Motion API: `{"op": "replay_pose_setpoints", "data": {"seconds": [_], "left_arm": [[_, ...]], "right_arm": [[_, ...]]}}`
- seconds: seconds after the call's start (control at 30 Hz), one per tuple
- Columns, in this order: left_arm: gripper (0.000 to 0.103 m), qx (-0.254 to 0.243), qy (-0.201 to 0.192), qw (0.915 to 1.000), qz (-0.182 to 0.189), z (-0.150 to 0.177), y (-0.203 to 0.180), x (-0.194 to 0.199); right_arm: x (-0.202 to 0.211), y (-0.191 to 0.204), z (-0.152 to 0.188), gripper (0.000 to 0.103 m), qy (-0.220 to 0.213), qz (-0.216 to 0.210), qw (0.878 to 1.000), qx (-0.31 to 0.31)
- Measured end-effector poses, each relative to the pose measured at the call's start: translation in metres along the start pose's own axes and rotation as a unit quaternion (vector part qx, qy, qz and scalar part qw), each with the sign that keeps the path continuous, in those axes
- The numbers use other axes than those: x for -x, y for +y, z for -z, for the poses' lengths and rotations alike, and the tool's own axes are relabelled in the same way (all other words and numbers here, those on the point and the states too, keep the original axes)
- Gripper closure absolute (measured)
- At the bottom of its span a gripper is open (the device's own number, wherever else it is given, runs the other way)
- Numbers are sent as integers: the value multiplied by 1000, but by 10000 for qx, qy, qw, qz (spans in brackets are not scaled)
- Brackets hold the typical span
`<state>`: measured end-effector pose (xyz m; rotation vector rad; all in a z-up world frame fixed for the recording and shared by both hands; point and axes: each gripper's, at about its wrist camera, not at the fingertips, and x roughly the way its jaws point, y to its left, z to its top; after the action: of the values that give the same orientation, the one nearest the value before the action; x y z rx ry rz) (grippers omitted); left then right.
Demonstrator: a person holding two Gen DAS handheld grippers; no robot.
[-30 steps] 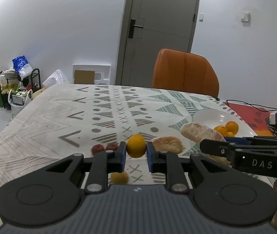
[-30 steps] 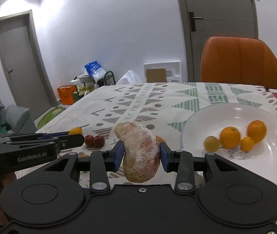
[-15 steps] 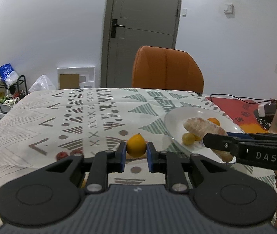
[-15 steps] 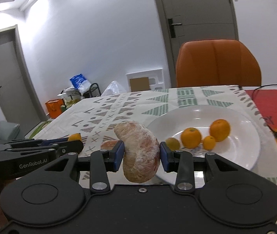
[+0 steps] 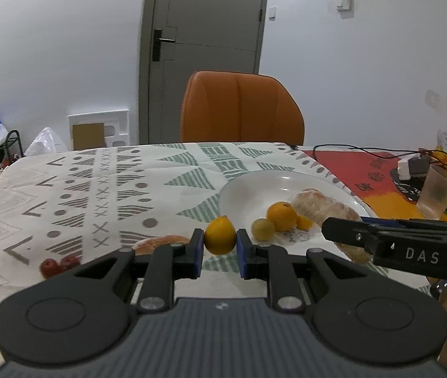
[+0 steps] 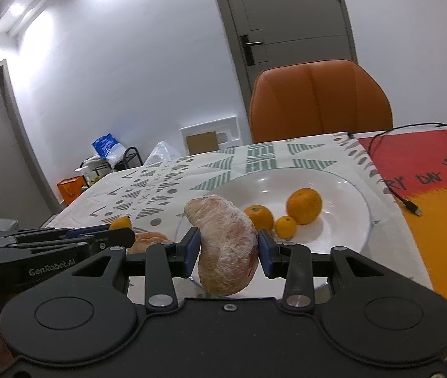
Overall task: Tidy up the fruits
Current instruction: 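Carry both fruits over the white bowl and open both tools to release them, then move both open tools back toward the remaining fruit on the table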
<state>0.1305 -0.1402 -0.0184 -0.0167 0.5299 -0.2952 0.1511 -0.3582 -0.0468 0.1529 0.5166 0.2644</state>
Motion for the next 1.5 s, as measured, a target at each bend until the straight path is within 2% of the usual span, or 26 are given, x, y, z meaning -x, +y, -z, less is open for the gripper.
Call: {"op": "replay_pose_setpoints", "data": {"seconds": [0.7, 0.83, 0.87, 0.93, 1.03, 1.23, 1.43, 1.5], "left_arm": [[82, -160, 156, 9990, 382, -8, -31, -32], [75, -265, 265, 9989, 268, -5, -33, -31], [73, -273, 295, 9989, 261, -3, -32, -31], [55, -260, 285, 9991, 185, 0, -29, -27], [34, -243, 190, 9995, -37, 3, -25, -22], [28, -209, 153, 9992, -310, 2, -16, -15], [27, -183, 86, 9985, -505, 4, -6, -7], [25, -146, 85, 9985, -522, 5, -1, -4]], "right_arm": [[-3, -38, -4, 66, -86, 454, 9984, -314], [-7, -41, -4, 63, -125, 614, 9974, -348], [-8, -41, -3, 58, -114, 707, 9967, -390], [-7, -40, 0, 53, -140, 781, 9961, -392], [-6, -35, 4, 45, -132, 619, 9975, -323], [-5, -26, 8, 37, -104, 503, 9981, -347], [-2, -16, 10, 23, -135, 435, 9985, -303], [-2, -12, 10, 15, -154, 403, 9986, -292]]}}
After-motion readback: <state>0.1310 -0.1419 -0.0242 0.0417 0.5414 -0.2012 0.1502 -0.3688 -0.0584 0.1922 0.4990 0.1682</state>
